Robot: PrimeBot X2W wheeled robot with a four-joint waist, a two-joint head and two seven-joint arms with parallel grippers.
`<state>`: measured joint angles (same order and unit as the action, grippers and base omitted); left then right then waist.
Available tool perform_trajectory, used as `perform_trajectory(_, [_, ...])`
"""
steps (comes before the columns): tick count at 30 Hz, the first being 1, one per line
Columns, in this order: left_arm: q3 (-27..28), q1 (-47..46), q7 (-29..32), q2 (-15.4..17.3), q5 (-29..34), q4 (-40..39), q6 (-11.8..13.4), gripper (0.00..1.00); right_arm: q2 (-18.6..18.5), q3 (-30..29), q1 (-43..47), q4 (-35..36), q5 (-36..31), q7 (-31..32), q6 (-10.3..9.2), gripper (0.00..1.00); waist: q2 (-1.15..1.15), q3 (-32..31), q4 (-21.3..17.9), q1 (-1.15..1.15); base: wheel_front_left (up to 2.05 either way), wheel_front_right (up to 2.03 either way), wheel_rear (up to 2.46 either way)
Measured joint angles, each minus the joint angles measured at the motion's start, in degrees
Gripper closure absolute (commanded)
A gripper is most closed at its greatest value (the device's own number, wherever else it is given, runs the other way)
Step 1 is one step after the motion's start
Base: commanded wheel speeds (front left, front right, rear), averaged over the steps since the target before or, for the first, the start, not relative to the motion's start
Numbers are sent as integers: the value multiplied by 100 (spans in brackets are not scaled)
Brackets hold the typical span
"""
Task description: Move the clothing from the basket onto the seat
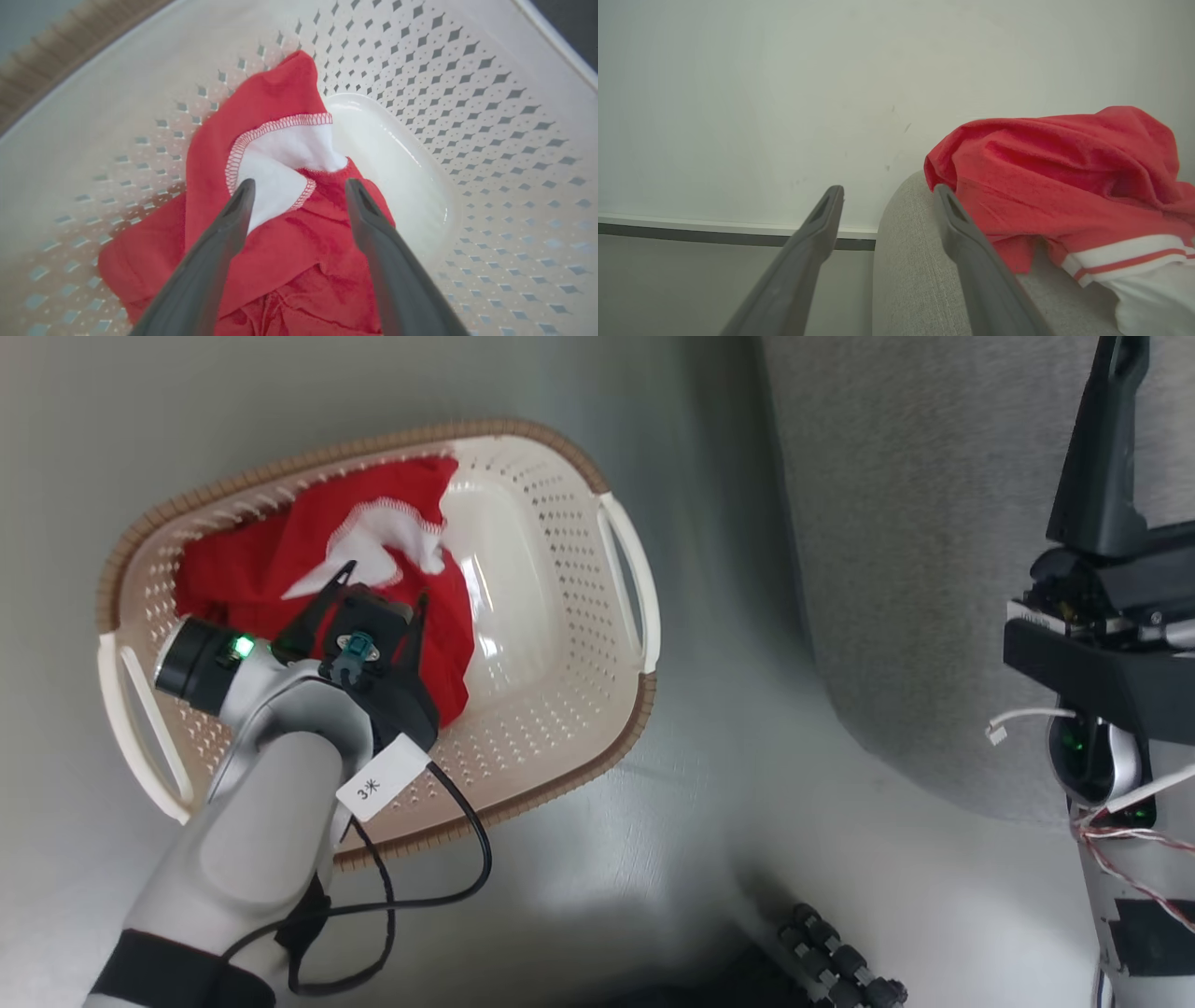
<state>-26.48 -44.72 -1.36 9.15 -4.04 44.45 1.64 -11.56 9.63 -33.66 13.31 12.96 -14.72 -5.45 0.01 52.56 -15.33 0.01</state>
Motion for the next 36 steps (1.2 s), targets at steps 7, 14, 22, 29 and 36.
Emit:
perform_trajectory(7, [-5,-294,-35,21,122,307,147,0,11,36,-194,-36,-98,-1,42,0,0,368,21,0,0,0,0])
perform_trajectory(14, [-34,-621,-74,36,296,565,293,0,25,68,-250,-12,-149,-1,71,0,-1,542,20,-1,0,0,0])
perform_trajectory(22, [-59,-840,-19,83,447,911,350,0,33,98,-280,54,-219,-1,100,0,-1,705,-24,-1,0,0,0])
perform_trajectory(29, [-79,-943,-25,40,465,1114,392,15,33,94,-280,58,-257,-1,102,0,-1,739,-29,-1,0,0,0])
perform_trajectory(36, [-120,-1051,-169,-136,471,1233,398,100,36,76,-284,-11,-293,-1,121,0,-1,742,20,-1,0,0,0])
